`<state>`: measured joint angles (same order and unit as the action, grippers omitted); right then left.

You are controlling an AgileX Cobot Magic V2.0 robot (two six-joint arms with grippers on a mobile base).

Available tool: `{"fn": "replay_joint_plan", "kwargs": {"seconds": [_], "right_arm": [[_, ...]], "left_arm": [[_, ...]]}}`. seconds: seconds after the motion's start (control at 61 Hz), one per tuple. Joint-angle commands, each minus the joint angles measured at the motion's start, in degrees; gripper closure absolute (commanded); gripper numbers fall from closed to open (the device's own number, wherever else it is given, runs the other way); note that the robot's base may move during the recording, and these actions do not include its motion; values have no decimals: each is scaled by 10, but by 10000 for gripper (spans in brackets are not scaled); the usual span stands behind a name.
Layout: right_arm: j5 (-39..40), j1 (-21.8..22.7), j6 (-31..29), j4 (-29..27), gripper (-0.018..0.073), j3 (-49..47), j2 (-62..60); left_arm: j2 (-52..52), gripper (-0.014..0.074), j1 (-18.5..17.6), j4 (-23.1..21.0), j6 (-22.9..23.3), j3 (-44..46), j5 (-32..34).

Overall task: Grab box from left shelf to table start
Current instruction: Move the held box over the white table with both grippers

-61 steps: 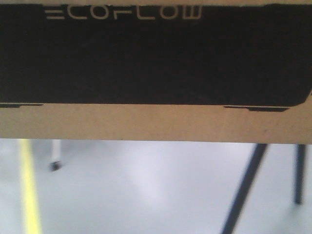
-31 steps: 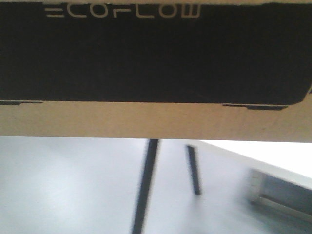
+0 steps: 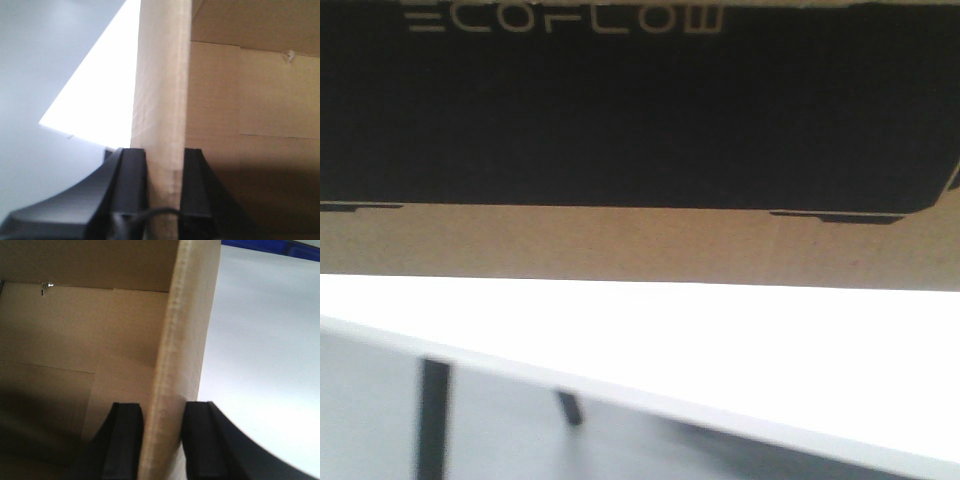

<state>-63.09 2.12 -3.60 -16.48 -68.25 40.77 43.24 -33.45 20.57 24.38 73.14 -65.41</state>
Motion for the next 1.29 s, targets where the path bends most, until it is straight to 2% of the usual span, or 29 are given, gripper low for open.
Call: {"fn": "replay_joint_plan", "kwargs": {"seconds": [0.0, 0.655, 1.278], "right_arm": [[60, 1, -10, 21, 541, -17, 1], [60, 1, -10, 21, 541, -17, 1], [60, 1, -10, 21, 541, -17, 1]], "left_arm": [[-7, 683, 0, 46, 8, 24, 86], [-7, 683, 0, 44, 8, 24, 76], [-7, 683, 0, 62, 8, 24, 71]]}}
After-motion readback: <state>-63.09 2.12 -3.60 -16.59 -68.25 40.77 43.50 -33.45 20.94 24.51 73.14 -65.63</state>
